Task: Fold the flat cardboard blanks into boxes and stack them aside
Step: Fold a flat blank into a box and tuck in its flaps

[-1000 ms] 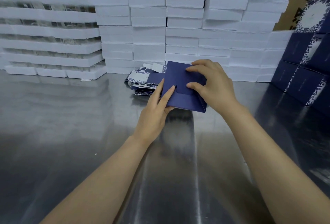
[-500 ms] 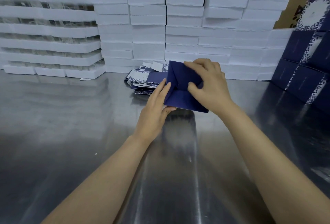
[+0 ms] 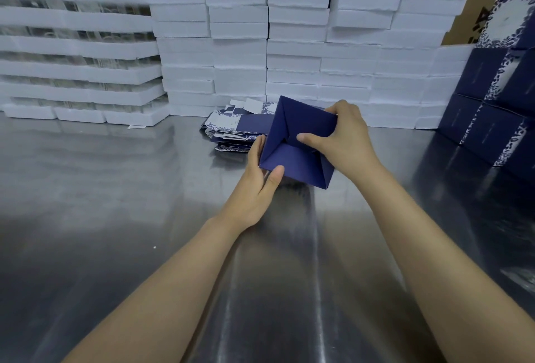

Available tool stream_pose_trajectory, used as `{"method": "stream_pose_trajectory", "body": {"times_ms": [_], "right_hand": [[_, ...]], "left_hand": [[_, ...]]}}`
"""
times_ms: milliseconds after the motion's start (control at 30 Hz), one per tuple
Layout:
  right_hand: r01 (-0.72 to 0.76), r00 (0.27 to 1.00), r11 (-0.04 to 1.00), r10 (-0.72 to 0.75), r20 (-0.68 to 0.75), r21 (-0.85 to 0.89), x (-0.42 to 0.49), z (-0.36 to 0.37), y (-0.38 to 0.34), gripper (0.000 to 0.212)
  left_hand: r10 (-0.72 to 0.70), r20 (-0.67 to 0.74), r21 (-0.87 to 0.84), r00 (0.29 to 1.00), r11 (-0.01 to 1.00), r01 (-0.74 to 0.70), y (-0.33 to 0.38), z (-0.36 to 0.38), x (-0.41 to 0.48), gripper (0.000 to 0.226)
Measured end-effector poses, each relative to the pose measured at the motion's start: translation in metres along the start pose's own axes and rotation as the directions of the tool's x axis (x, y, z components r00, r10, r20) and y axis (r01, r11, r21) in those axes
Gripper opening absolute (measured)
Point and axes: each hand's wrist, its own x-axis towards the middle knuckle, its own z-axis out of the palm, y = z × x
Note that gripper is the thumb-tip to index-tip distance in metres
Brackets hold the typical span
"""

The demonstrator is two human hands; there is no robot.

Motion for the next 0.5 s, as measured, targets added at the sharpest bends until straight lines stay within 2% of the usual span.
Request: {"method": "stream_pose_trajectory", "body": {"times_ms": [67, 133, 200, 233, 300, 367, 500], "right_hand": [[0.009, 1.000, 0.998, -0.010, -0.019, -0.054, 0.000, -0.002, 0.000, 0.054], [-0.022, 1.000, 0.999, 0.022, -0.004, -0.031, 0.003, -0.005, -0.003, 0.053], [-0.041, 0.999, 0.998, 0.040, 0.031, 0.043, 0.001, -0.003, -0.007, 0.047], [-0.045, 0.998, 0.995, 0.041, 0.039, 0.087, -0.001, 0.000, -0.009, 0.045], [-0.031, 0.999, 0.983, 0.025, 0.033, 0.180, -0.005, 0.010, -0.009, 0.037], [0.008, 1.000, 0.971, -0.011, 0.012, 0.239, -0.010, 0.023, -0.006, 0.033], [0.200, 0.976, 0.953, -0.174, -0.130, 0.227, -0.037, 0.059, 0.009, 0.047]], "left_hand": [[0.002, -0.053, -0.072, 0.999, 0.997, -0.006, 0.003, 0.000, 0.001, 0.076], [-0.004, -0.204, -0.161, 0.979, 0.987, -0.029, 0.006, 0.000, 0.006, 0.069], [-0.070, -0.351, -0.262, 0.934, 0.965, -0.026, 0.009, 0.000, 0.011, 0.061], [-0.123, -0.373, -0.327, 0.920, 0.945, -0.006, 0.010, 0.000, 0.012, 0.057], [-0.188, -0.329, -0.400, 0.925, 0.915, 0.044, 0.010, 0.001, 0.011, 0.052], [-0.173, -0.326, -0.365, 0.929, 0.930, 0.044, 0.011, 0.001, 0.008, 0.051], [-0.058, -0.420, -0.222, 0.906, 0.974, -0.041, 0.013, -0.006, 0.008, 0.049]]}}
